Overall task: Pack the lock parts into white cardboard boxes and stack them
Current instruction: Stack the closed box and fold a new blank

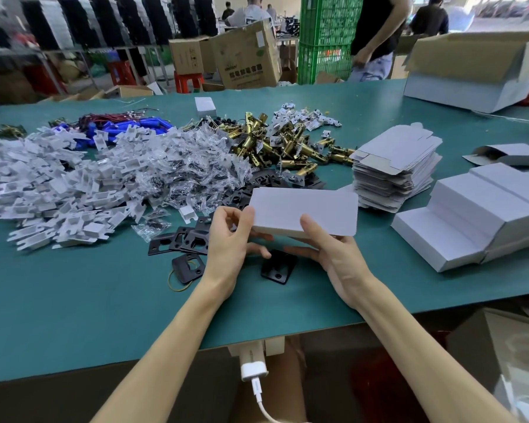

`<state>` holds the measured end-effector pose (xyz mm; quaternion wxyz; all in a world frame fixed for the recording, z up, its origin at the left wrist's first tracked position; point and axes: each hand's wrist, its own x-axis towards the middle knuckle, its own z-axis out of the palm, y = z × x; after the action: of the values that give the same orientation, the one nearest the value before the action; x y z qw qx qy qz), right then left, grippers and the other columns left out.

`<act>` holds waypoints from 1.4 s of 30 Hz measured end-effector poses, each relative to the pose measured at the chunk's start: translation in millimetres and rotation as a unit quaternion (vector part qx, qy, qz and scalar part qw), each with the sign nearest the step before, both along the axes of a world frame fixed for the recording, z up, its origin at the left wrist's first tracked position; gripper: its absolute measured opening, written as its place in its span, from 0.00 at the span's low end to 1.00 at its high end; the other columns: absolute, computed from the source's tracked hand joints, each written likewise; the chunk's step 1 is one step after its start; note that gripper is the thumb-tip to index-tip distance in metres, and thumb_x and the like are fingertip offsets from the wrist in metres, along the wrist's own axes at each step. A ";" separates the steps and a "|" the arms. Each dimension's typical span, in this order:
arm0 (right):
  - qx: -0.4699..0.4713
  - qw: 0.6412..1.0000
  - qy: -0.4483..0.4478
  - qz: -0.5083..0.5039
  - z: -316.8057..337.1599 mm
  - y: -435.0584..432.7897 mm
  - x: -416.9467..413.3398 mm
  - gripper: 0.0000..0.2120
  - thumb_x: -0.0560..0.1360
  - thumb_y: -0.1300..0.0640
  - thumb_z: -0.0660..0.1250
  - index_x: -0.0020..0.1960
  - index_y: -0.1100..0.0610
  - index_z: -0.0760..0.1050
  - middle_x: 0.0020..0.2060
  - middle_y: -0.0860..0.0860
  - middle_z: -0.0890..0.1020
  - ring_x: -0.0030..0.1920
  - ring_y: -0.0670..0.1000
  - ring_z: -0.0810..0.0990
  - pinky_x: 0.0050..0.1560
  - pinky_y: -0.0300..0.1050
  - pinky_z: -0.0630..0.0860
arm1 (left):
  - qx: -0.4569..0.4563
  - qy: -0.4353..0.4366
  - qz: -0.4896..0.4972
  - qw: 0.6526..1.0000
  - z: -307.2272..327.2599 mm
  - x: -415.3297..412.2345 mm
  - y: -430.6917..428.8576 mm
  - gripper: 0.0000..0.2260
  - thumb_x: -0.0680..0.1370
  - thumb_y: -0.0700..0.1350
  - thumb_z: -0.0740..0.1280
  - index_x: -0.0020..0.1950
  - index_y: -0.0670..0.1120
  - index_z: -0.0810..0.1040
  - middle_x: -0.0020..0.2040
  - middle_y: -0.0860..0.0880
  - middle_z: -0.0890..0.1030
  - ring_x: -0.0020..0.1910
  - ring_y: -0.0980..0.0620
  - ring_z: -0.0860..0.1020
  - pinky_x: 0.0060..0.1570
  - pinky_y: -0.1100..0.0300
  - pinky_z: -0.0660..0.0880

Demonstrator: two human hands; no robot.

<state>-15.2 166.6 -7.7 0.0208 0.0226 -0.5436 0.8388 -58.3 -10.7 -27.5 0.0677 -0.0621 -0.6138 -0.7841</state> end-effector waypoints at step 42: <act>0.130 0.990 0.048 0.037 -6.1 0.4 3.0 0.18 0.68 0.55 0.79 0.57 0.56 0.82 0.52 0.55 0.87 0.48 0.51 0.84 0.48 0.46 0.82 | -0.092 -0.011 0.030 0.995 0.8 -1.3 0.8 0.18 0.86 0.48 0.63 0.76 0.46 0.75 0.68 0.52 0.81 0.68 0.51 0.78 0.71 0.44 0.73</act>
<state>-12.2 167.0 -13.9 0.0132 0.0853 -0.6450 0.7593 -59.6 -9.9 -26.7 0.0786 -0.0410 -0.6859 -0.7223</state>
